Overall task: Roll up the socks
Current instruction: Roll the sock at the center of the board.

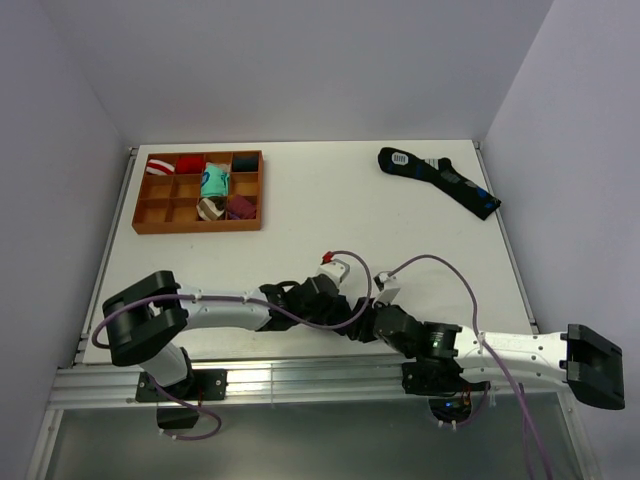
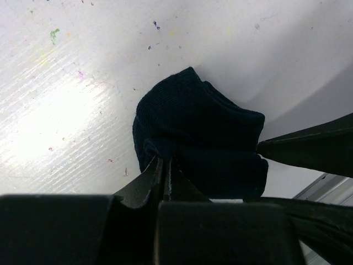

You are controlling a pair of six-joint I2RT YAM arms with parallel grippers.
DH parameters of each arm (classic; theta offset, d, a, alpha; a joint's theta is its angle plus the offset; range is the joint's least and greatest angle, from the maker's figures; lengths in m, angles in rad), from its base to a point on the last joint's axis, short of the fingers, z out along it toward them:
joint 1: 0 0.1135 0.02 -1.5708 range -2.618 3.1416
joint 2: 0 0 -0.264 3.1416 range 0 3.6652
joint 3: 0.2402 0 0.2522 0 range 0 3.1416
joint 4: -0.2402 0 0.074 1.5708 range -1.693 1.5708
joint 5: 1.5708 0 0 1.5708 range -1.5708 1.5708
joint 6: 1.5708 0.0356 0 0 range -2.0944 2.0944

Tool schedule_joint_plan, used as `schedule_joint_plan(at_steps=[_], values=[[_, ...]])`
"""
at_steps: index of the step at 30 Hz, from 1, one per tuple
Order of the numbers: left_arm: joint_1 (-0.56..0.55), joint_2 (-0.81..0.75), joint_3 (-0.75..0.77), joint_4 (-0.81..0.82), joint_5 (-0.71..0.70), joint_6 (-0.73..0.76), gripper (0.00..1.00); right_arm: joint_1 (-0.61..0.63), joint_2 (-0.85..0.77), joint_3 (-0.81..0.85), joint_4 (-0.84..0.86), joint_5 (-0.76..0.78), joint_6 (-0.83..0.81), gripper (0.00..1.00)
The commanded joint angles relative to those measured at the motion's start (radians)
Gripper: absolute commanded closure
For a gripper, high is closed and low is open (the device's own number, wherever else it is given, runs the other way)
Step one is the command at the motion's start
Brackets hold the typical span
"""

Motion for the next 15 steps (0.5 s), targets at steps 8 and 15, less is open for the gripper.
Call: schedule_joint_plan(at_steps=[8,15], values=[[-0.007,0.059,0.103,-0.115,0.050,0.022,1.00,0.087,-0.028,-0.098,0.287,0.146,-0.108,0.54],[-0.007,0.088,0.146,-0.168,0.072,0.027,1.00,0.125,-0.031,-0.169,0.401,0.203,-0.154,0.54]])
